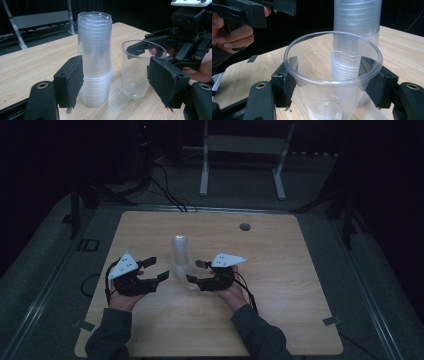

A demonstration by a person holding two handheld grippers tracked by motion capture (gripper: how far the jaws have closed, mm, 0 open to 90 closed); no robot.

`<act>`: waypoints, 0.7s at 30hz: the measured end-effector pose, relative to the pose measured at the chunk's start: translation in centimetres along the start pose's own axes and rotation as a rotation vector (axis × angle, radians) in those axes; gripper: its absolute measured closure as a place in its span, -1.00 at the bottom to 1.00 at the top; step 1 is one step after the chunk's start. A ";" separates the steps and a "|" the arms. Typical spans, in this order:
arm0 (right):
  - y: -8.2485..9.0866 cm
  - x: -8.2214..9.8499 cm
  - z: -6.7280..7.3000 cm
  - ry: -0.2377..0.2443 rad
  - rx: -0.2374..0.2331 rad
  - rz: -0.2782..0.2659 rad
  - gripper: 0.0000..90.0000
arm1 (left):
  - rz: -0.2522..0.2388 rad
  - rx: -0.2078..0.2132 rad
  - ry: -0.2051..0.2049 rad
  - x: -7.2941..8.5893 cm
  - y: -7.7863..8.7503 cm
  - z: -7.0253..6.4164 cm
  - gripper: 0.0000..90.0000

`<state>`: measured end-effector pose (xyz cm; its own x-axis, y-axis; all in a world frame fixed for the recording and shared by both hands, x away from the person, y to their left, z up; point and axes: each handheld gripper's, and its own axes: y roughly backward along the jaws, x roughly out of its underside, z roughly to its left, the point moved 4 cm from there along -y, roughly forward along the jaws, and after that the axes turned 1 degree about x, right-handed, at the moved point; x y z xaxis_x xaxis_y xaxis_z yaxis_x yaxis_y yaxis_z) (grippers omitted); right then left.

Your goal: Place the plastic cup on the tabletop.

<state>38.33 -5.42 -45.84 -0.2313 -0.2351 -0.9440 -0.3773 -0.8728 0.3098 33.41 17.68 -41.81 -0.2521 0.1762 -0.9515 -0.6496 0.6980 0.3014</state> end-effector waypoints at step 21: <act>-0.5 1.3 -0.5 -0.017 0.012 0.029 -0.28 | 0.004 0.004 -0.001 0.1 -0.1 -0.1 -0.35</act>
<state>38.68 -5.46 -47.32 -0.2574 -0.2532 -0.9325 -0.3812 -0.8602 0.3388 33.45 17.56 -41.91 -0.2537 0.1797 -0.9504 -0.6459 0.6999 0.3048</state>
